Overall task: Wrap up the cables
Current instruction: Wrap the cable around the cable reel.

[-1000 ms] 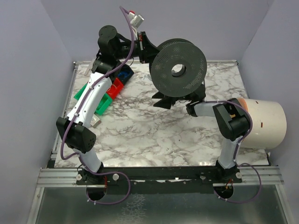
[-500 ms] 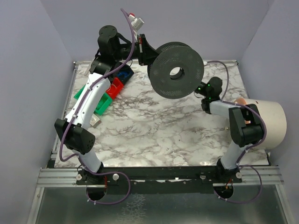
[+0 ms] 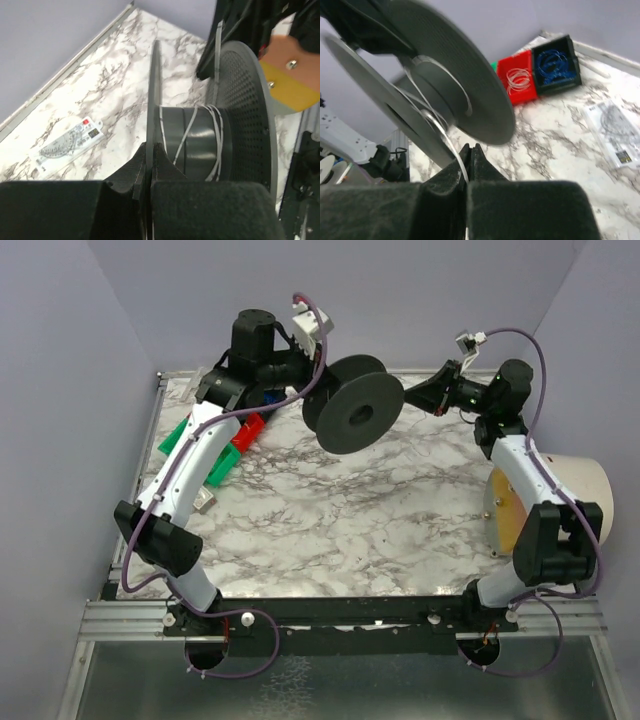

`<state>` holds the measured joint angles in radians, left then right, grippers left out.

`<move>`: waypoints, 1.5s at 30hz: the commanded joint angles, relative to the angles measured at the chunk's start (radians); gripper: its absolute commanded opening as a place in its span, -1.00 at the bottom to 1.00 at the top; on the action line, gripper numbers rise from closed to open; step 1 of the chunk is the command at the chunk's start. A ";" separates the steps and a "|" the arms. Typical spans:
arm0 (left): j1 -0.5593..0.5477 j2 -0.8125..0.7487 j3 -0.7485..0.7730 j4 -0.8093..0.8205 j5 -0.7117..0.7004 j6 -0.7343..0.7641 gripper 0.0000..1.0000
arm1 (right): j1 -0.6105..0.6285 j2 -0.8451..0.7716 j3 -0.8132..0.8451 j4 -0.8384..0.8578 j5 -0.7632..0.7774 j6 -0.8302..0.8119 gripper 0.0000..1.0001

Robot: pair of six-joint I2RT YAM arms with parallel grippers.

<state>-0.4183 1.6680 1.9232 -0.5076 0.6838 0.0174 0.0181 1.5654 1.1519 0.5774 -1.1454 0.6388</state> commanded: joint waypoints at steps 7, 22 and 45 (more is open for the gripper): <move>-0.144 -0.012 -0.041 -0.049 -0.451 0.208 -1.00 | 0.042 -0.134 0.195 -0.575 -0.229 -0.250 -0.99; -0.202 0.046 -0.098 0.046 -0.764 0.024 -1.00 | 0.320 -0.063 0.258 -0.489 -0.156 -0.170 -0.99; 0.044 -0.012 -0.176 0.236 -0.321 -0.450 -1.00 | 0.548 -0.021 0.026 -0.611 0.051 -0.476 -0.99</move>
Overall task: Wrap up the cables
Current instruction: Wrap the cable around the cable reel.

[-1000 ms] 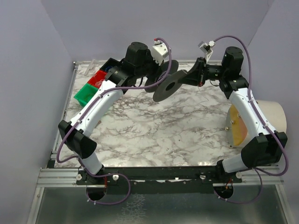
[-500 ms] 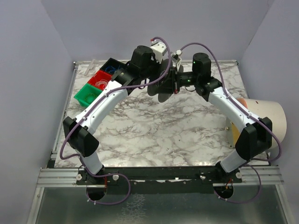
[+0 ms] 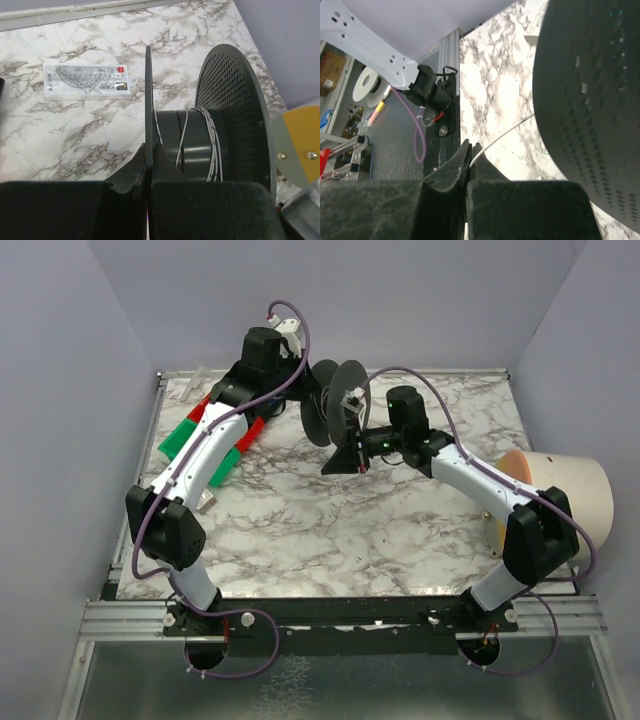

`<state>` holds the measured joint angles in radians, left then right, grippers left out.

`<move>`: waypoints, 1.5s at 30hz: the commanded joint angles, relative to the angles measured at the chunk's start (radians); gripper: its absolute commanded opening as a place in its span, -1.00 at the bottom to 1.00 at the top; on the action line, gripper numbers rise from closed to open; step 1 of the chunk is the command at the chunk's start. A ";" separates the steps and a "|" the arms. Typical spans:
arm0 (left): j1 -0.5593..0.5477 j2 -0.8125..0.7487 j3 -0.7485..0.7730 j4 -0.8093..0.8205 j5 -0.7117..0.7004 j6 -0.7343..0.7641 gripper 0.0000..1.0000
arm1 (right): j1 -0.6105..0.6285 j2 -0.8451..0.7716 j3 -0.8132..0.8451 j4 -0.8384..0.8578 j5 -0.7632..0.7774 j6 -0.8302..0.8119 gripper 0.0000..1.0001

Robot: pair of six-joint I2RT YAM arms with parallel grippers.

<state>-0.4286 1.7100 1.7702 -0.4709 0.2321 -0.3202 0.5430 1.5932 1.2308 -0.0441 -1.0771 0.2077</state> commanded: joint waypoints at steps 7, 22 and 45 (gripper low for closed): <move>0.149 -0.111 -0.097 0.315 0.281 -0.235 -1.00 | -0.023 -0.073 -0.125 0.102 -0.022 -0.002 -1.00; 0.202 -0.167 -0.105 0.394 0.701 -0.136 -1.00 | -0.343 0.009 -0.356 1.333 -0.269 1.060 -0.99; 0.067 -0.158 0.045 -0.223 0.510 0.682 -1.00 | -0.444 -0.019 -0.165 1.485 -0.363 1.472 -0.99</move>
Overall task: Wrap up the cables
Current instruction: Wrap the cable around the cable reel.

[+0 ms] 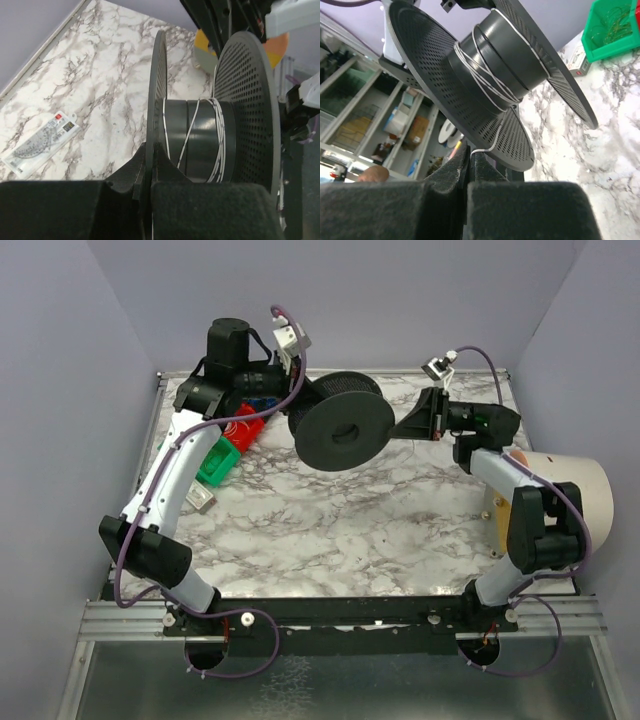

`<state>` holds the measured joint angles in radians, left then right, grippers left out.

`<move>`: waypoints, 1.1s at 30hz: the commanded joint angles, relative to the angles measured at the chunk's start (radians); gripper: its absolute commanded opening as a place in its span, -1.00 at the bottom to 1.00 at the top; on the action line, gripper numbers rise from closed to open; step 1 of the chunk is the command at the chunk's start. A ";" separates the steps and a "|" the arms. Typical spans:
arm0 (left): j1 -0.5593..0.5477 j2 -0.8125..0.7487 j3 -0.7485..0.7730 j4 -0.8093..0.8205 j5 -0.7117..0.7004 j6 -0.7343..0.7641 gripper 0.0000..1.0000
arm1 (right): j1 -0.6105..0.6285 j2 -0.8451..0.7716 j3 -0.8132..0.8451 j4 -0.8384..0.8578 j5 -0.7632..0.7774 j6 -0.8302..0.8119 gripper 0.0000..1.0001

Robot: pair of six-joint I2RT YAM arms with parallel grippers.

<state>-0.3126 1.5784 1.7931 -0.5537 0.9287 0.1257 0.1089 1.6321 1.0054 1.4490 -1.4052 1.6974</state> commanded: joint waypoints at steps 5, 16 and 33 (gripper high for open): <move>-0.125 -0.016 0.023 -0.142 -0.403 0.261 -1.00 | -0.011 -0.020 0.116 0.221 -0.024 0.229 -0.99; -0.155 -0.003 0.008 -0.019 -0.693 0.166 -1.00 | -0.009 -0.048 0.211 0.210 -0.123 0.230 -0.99; -0.224 0.067 -0.006 0.079 -1.006 -0.013 -1.00 | 0.162 -0.127 0.340 -0.902 0.097 -0.660 -0.99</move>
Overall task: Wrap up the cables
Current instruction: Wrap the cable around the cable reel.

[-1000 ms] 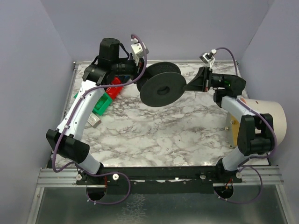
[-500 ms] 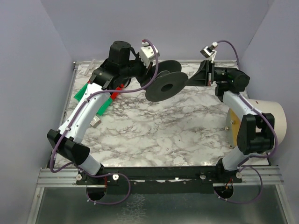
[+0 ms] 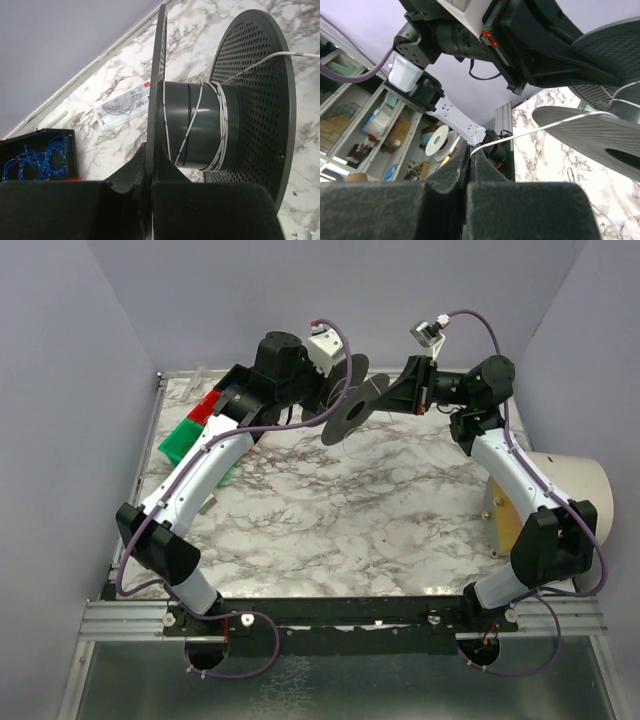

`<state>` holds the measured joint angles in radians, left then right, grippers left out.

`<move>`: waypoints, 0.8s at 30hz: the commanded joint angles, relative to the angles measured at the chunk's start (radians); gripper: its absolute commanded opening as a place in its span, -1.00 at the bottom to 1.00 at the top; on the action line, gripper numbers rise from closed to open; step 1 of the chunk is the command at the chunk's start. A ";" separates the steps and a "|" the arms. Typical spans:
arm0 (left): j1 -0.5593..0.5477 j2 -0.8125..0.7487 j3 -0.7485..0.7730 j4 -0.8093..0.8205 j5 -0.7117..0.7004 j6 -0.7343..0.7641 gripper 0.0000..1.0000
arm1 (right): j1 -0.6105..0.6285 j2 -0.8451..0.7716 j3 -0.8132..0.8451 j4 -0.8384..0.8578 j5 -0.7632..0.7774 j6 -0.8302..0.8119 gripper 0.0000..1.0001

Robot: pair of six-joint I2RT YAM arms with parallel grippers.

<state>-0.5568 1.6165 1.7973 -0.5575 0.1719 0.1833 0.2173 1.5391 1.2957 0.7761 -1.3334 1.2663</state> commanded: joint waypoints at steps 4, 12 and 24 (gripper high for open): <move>0.006 0.040 -0.027 0.090 -0.291 -0.108 -1.00 | 0.118 0.003 0.132 -0.470 0.048 -0.425 -0.99; 0.009 0.066 -0.015 0.103 -0.304 -0.220 -1.00 | 0.292 0.056 0.152 -0.772 0.093 -0.727 -0.99; 0.186 0.058 0.007 0.213 0.251 -0.470 -1.00 | 0.313 0.058 -0.174 -0.370 0.105 -0.599 -0.99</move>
<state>-0.4370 1.6768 1.7744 -0.5163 0.2207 -0.1593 0.5095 1.6047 1.1812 0.2466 -1.1938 0.6140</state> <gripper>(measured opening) 0.016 0.005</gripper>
